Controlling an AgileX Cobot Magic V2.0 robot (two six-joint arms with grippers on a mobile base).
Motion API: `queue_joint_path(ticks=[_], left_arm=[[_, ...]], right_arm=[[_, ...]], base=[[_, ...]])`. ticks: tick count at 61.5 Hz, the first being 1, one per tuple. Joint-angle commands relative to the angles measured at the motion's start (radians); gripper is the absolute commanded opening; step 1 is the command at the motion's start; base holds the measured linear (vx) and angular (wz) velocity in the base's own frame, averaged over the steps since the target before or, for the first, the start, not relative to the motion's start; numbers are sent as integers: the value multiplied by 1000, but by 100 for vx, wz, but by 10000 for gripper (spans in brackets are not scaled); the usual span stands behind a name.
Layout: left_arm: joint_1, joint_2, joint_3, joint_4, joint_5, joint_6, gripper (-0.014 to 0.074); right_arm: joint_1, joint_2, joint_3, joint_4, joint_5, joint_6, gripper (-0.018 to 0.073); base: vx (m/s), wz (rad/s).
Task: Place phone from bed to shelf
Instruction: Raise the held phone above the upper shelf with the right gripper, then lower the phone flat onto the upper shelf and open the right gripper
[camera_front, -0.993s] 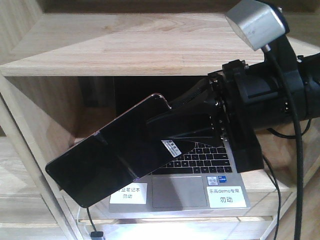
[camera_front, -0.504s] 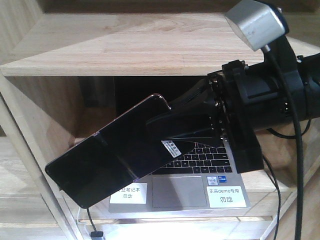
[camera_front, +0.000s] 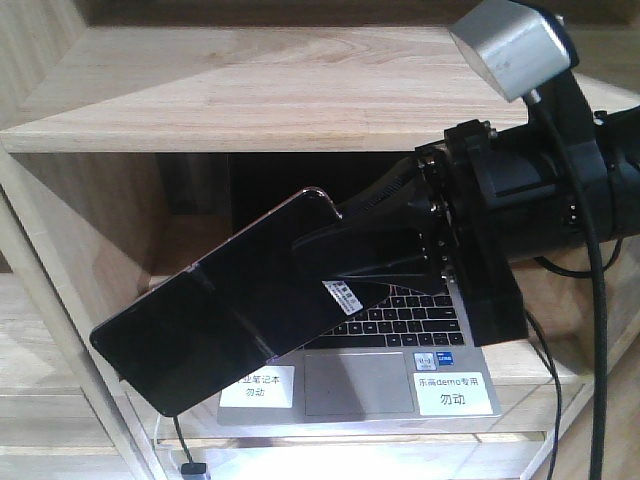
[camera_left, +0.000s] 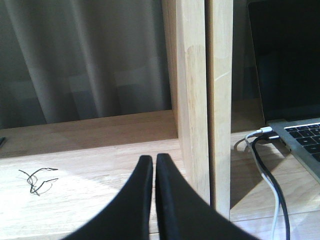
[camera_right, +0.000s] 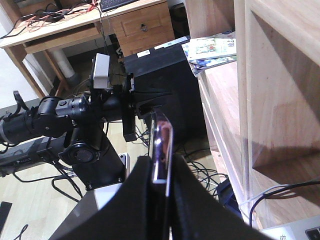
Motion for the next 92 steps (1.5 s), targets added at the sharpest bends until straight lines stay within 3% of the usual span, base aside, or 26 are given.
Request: queue_joint_path(ticks=[1,18,36,49,64,92], left_arm=[[-6,-4,-23,-9,-71,-6,1],[-6,-4,-23,-9,-71,-6,1],[-6,-4,-23,-9,-71,-6,1],[-6,-4,-23,-9,-71,-6,1],[-6,-4,-23,-9,-71,-6,1],[-6,-4,-23,-9,-71,-6,1]], right_arm=[[-3,-26,-26,121,53,-1,-2],[-3,-26,-28,250,26,-1,-2],[-3,-26,-34,407,-114,-49,-2],[-3,-26,-159,378,-259,-65,-2],[-3,-10,-310,301,-523,-64,-2],[12,281,-562,300,-524,-28,-2]], base=[[0,0],[0,0],[0,0],[0,0],[0,0],[0,0]])
